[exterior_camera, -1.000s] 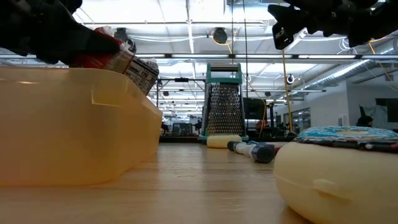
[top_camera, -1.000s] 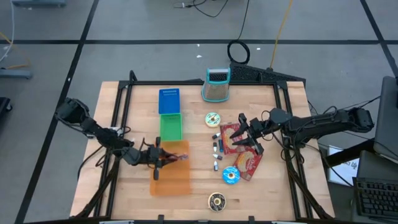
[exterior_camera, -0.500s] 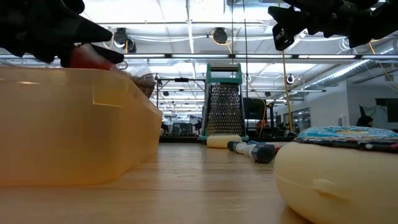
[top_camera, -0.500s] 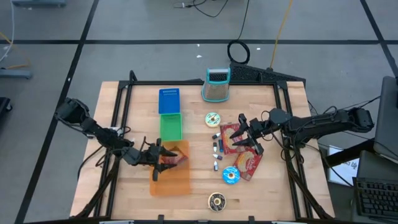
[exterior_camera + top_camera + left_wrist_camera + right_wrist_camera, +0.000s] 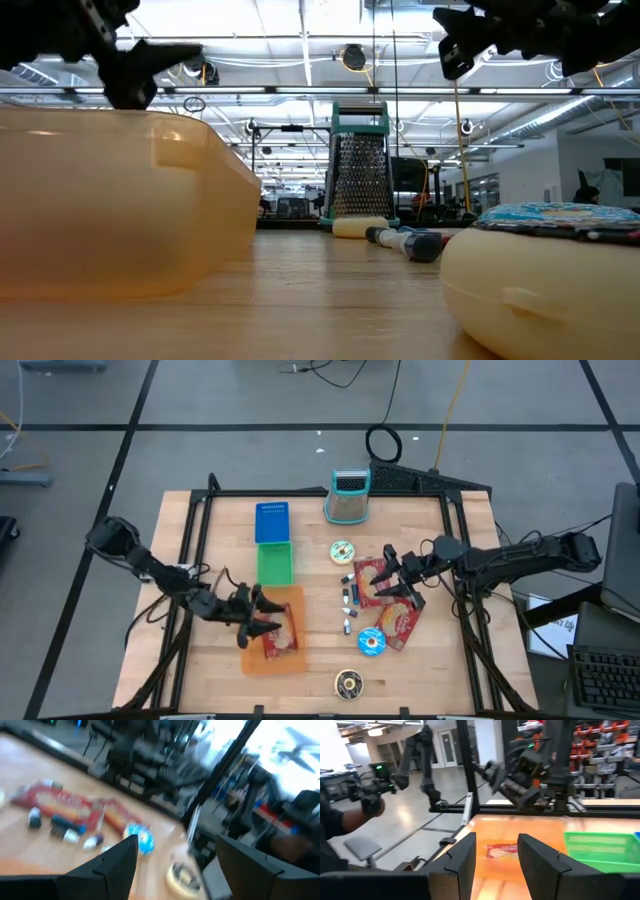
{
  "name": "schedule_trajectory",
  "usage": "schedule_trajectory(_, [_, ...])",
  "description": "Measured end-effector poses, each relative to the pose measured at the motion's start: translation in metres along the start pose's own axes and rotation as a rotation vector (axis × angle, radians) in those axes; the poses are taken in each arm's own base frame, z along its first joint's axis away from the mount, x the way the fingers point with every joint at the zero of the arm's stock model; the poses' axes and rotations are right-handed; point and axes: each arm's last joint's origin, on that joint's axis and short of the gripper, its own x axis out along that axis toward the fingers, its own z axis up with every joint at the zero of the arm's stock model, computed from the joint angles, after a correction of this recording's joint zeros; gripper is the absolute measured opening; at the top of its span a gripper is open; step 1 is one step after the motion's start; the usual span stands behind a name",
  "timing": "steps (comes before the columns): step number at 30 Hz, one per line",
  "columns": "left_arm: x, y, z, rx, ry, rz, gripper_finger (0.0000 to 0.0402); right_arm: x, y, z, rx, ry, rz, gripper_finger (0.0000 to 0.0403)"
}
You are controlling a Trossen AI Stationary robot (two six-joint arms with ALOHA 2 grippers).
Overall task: Pick & Place Food Item
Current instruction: Put the bottom red popcorn bag into the orange bin
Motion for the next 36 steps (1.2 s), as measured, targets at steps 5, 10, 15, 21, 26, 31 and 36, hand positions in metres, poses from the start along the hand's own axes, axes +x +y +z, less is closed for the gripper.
schedule_trajectory(5, [0.002, 0.002, 0.013, 0.091, -0.104, 0.015, 0.0269, 0.003, 0.012, -0.003, 0.005, 0.057, 0.030, 0.0143])
schedule_trajectory(10, [0.006, 0.013, 0.020, 0.119, -0.165, 0.130, 0.0269, 0.003, 0.023, -0.004, -0.034, 0.277, -0.215, 0.0162])
schedule_trajectory(15, [0.009, 0.025, 0.027, 0.191, -0.193, 0.201, 0.0269, -0.002, 0.036, -0.018, 0.011, 0.588, -0.407, 0.0186])
schedule_trajectory(21, [0.013, 0.038, 0.036, 0.234, -0.221, 0.271, 0.0269, -0.018, 0.052, -0.042, 0.334, 0.843, -0.522, 0.0196])
schedule_trajectory(26, [0.014, 0.049, 0.042, 0.245, -0.242, 0.317, 0.0269, -0.040, 0.057, -0.057, 0.643, 1.027, -0.711, 0.0185])
schedule_trajectory(31, [0.015, 0.055, 0.046, 0.241, -0.242, 0.310, 0.0269, -0.052, 0.059, -0.074, 0.791, 1.096, -0.772, 0.0182])
schedule_trajectory(36, [0.016, 0.055, 0.045, 0.247, -0.222, 0.283, 0.0269, -0.058, 0.058, -0.085, 0.830, 1.095, -0.802, 0.0187])
